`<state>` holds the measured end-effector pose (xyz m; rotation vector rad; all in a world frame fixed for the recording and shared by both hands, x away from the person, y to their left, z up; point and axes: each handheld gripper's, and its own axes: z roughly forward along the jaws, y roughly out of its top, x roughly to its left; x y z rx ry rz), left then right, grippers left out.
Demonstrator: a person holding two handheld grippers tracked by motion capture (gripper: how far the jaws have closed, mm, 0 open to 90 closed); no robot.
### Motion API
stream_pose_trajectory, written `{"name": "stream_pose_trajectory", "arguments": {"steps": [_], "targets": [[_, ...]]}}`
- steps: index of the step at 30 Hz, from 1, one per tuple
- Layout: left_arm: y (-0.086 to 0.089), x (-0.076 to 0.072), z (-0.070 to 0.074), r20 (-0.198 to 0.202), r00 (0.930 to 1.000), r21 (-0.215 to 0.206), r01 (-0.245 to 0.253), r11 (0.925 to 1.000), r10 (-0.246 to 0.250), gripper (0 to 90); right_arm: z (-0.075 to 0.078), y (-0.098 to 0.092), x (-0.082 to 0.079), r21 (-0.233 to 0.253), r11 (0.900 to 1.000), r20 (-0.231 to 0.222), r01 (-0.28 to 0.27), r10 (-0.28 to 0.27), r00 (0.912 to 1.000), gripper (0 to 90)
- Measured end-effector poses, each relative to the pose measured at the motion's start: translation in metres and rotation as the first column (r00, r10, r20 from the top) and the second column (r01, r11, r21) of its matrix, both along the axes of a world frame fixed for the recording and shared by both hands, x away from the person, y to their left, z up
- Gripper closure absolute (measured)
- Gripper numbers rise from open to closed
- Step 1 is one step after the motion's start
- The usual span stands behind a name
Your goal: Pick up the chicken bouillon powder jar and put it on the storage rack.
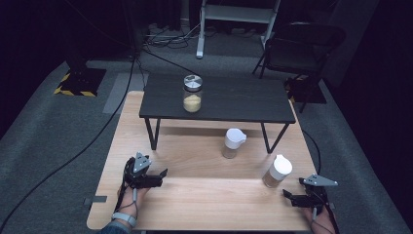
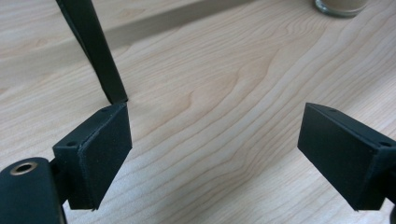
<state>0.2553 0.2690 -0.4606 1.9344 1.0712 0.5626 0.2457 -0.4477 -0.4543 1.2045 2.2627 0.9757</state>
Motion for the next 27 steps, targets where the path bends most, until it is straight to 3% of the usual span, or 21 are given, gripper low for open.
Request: {"name": "stream_pose_trajectory", "arguments": {"steps": [5, 8, 14, 16, 17, 27], "targets": [[-0.005, 0.005, -0.001, -0.039, 0.9991, 0.045, -0.016, 0.9989, 0.017, 9.9, 0.0, 0.0, 0.0, 0.0, 1.0, 0.0, 0.0, 0.0, 1.0, 8.9], [-0.007, 0.007, -0.003, -0.054, 0.9982, 0.047, -0.023, 0.9986, 0.026, 9.6, 0.0, 0.0, 0.0, 0.0, 1.0, 0.0, 0.0, 0.0, 1.0, 8.9], [-0.014, 0.015, 0.0, -0.102, 0.9947, 0.102, -0.002, 0.9948, 0.013, 11.2, 0.0, 0.0, 0.0, -0.001, 1.0, 0.0, 0.0, 0.0, 1.0, 8.7], [-0.018, 0.021, 0.003, -0.145, 0.9894, 0.118, 0.009, 0.993, 0.009, 11.0, 0.0, 0.0, 0.0, -0.001, 1.0, 0.0, 0.0, 0.0, 1.0, 8.7], [-0.017, 0.025, 0.003, -0.166, 0.986, 0.103, 0.008, 0.9947, 0.009, 9.3, 0.0, 0.0, 0.0, -0.001, 1.0, 0.0, 0.0, 0.0, 1.0, 8.7], [-0.017, 0.025, 0.003, -0.166, 0.9862, 0.107, 0.016, 0.9941, 0.002, 6.7, 0.0, 0.0, 0.001, -0.001, 1.0, -0.001, -0.002, 0.002, 1.0, 8.5]]}}
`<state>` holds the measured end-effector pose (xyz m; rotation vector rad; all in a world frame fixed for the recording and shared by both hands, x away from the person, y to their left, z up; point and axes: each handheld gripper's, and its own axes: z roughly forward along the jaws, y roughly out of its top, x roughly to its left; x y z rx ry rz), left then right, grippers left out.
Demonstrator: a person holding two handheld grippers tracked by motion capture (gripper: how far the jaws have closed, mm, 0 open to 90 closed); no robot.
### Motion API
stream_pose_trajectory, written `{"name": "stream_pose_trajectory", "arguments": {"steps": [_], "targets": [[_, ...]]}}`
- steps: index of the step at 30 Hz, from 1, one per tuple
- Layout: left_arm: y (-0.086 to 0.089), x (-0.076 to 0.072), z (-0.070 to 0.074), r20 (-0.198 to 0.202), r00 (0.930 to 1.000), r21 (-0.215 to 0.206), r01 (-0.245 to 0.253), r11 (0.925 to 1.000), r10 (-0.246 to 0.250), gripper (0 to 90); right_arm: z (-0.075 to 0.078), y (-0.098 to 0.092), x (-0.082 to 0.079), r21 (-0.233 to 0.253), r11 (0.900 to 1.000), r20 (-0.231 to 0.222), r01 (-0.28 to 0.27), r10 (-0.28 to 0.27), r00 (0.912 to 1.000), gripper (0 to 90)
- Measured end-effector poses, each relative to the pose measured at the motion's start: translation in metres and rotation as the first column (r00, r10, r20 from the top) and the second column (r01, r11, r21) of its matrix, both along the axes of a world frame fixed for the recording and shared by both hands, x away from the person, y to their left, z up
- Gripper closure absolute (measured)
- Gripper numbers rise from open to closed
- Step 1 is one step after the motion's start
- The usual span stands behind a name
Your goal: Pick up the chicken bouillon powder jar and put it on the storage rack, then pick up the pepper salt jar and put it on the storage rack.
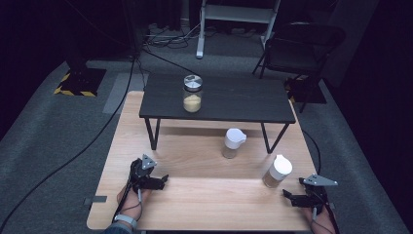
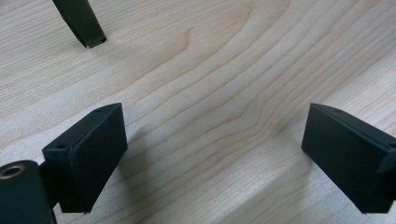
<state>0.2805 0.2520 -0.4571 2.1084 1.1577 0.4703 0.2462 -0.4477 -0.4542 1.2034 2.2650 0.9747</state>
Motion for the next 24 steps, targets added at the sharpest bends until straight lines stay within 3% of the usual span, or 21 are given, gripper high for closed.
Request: {"name": "stream_pose_trajectory", "arguments": {"steps": [19, 21, 22, 24], "targets": [[0.0, 0.0, 0.0, 0.0, 1.0, -0.001, -0.001, 1.0, 0.001, 6.7, 0.0, -0.001, -0.001, 0.009, 1.0, -0.003, 0.014, -0.014, 0.9999, 7.3], [0.0, 0.0, 0.0, 0.0, 1.0, -0.001, -0.002, 1.0, 0.002, 6.7, -0.001, -0.001, -0.004, 0.017, 1.0, 0.009, 0.021, -0.021, 0.9997, 6.8], [0.0, 0.0, 0.0, -0.002, 1.0, -0.001, -0.004, 1.0, 0.004, 6.6, -0.003, -0.005, -0.01, 0.049, 0.998, 0.038, 0.035, -0.037, 0.9986, 6.7], [0.0, 0.0, 0.0, -0.005, 1.0, -0.002, -0.004, 1.0, 0.004, 6.3, -0.003, -0.007, -0.015, 0.066, 0.997, 0.064, 0.046, -0.05, 0.9967, 6.5]]}}
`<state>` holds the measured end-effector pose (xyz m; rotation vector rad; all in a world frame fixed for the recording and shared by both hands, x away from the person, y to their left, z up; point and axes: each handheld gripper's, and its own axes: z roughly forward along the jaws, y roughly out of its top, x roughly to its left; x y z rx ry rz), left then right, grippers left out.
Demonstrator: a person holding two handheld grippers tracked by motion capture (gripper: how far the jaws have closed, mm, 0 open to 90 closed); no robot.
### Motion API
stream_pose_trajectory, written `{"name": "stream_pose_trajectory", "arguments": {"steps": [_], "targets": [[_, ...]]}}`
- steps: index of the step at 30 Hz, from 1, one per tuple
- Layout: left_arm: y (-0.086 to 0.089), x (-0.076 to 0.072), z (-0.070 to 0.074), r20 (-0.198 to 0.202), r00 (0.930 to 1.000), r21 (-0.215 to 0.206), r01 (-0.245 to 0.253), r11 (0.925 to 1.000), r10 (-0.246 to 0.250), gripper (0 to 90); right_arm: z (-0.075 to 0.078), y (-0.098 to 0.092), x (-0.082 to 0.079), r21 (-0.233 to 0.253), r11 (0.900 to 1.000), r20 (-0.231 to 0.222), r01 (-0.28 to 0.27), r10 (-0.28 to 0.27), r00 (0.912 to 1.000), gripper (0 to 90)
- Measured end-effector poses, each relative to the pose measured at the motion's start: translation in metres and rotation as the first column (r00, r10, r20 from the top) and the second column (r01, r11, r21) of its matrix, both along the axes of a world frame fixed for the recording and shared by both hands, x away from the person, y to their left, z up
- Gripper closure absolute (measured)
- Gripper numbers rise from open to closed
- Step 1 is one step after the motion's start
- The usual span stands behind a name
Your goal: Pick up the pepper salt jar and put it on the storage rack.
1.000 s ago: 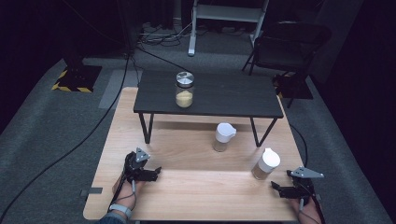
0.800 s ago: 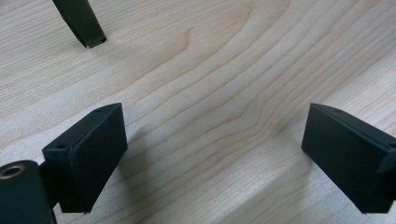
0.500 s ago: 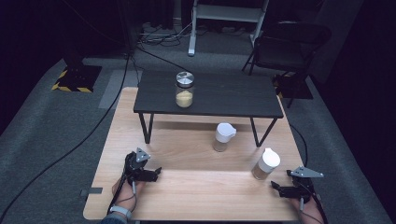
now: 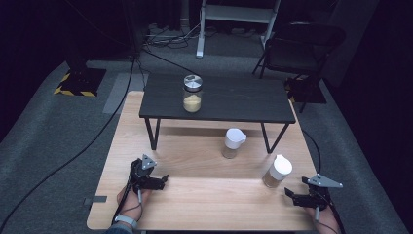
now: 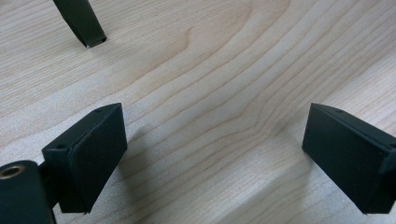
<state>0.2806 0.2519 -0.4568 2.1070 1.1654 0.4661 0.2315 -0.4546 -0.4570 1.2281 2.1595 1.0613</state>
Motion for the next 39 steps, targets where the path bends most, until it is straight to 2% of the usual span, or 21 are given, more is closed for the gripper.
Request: {"name": "stream_pose_trajectory", "arguments": {"steps": [4, 9, 12, 16, 17, 18, 22, 26, 34, 39], "targets": [[0.002, 0.001, 0.0, -0.001, 0.9999, 0.002, 0.011, 0.9999, -0.011, 5.5, 0.0, -0.004, -0.011, 0.05, 0.999, 0.058, 0.01, -0.013, 0.9982, 6.2], [0.002, 0.0, 0.0, -0.001, 0.9999, 0.003, 0.011, 0.9999, -0.011, 5.4, 0.003, -0.005, -0.021, 0.079, 0.997, 0.114, -0.001, -0.008, 0.9934, 5.6], [0.002, 0.0, 0.0, -0.001, 0.9999, 0.003, 0.01, 0.9999, -0.01, 5.3, 0.007, -0.002, -0.029, 0.072, 0.997, 0.16, -0.013, 0.001, 0.9872, 5.1], [0.002, 0.0, 0.0, -0.001, 0.9999, 0.003, 0.01, 0.9999, -0.01, 5.3, 0.01, -0.003, -0.038, 0.099, 0.994, 0.212, -0.036, 0.014, 0.9772, 5.0], [0.002, 0.0, 0.0, -0.001, 0.9999, 0.003, 0.01, 0.9999, -0.01, 5.3, 0.01, -0.003, -0.038, 0.099, 0.994, 0.212, -0.036, 0.014, 0.9772, 5.0], [0.002, 0.0, 0.0, -0.001, 0.9999, 0.003, 0.01, 0.9999, -0.01, 5.3, 0.011, -0.003, -0.042, 0.106, 0.993, 0.235, -0.048, 0.021, 0.9716, 5.0], [0.002, 0.0, 0.0, -0.001, 0.9999, 0.003, 0.01, 0.9999, -0.01, 5.3, 0.014, -0.001, -0.049, 0.123, 0.991, 0.277, -0.056, 0.019, 0.9606, 4.6], [0.002, 0.0, 0.0, -0.001, 0.9999, 0.003, 0.01, 0.9999, -0.01, 5.3, 0.014, -0.001, -0.052, 0.145, 0.988, 0.298, -0.05, 0.005, 0.9544, 3.4], [0.001, 0.0, 0.0, 0.0, 1.0, 0.002, 0.003, 1.0, -0.003, 4.7, 0.019, 0.0, -0.056, 0.174, 0.984, 0.315, -0.04, -0.017, 0.9489, 0.7], [0.001, -0.001, 0.0, -0.007, 1.0, 0.001, -0.005, 1.0, 0.005, 3.3, 0.026, 0.004, -0.056, 0.183, 0.982, 0.333, -0.036, -0.027, 0.9427, 0.2]]}}
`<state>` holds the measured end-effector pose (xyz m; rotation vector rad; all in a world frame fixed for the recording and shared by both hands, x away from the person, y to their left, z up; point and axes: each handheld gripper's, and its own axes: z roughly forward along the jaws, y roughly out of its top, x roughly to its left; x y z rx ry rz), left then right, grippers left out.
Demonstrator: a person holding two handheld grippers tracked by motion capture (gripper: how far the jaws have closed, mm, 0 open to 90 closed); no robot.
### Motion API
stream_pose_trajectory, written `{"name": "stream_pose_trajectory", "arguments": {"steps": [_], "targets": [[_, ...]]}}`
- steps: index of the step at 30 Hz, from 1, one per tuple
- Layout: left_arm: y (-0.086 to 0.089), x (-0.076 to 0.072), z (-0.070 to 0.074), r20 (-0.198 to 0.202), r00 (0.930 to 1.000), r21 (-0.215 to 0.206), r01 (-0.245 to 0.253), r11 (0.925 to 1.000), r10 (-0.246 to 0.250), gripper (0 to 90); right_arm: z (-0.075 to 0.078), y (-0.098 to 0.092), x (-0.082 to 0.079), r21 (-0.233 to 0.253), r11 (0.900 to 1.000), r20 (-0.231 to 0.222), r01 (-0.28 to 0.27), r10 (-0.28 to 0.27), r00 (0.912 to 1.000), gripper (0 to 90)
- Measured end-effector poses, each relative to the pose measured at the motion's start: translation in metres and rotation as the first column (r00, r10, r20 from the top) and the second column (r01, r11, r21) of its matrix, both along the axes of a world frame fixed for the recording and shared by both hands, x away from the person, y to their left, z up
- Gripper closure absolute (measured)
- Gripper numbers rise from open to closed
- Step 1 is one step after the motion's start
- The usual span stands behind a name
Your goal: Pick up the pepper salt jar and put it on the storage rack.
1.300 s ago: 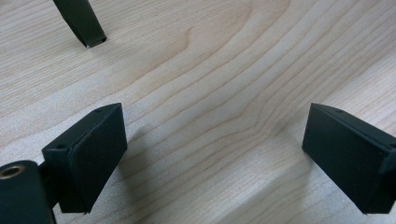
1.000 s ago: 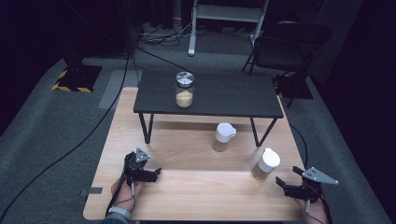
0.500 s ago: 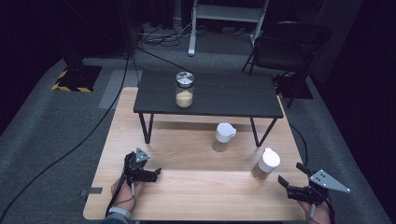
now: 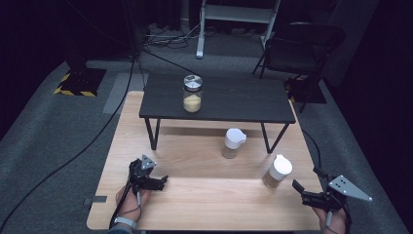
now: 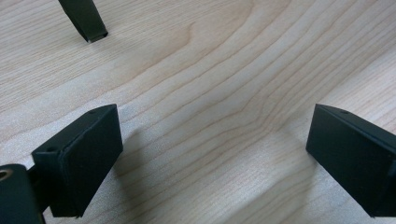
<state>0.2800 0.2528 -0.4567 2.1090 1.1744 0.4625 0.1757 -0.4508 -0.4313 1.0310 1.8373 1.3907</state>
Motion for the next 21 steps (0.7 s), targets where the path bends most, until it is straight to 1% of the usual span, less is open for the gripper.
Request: {"name": "stream_pose_trajectory", "arguments": {"steps": [4, 7, 12, 16, 21], "targets": [[-0.001, 0.0, 0.001, -0.004, 1.0, 0.005, -0.005, 1.0, 0.005, 1.9, 0.006, 0.006, 0.002, 0.006, 1.0, 0.008, -0.002, 0.002, 1.0, 0.1], [-0.001, 0.0, 0.001, -0.004, 1.0, 0.006, -0.005, 1.0, 0.005, 1.8, 0.01, 0.012, 0.006, 0.01, 1.0, 0.0, -0.006, 0.006, 1.0, 0.0], [-0.002, 0.0, 0.001, -0.004, 1.0, 0.007, -0.009, 0.9999, 0.009, 1.6, 0.017, 0.026, 0.014, -0.01, 1.0, 0.001, -0.007, 0.007, 1.0, 0.1], [-0.002, 0.0, 0.0, -0.003, 0.9999, 0.008, -0.013, 0.9999, 0.013, 1.0, 0.024, 0.036, 0.023, -0.008, 1.0, -0.009, -0.012, 0.012, 0.9999, 0.1], [-0.002, 0.0, 0.0, -0.003, 0.9999, 0.008, -0.013, 0.9999, 0.013, 0.9, 0.03, 0.052, 0.033, -0.019, 0.999, -0.027, -0.026, 0.025, 0.9993, 0.1]]}}
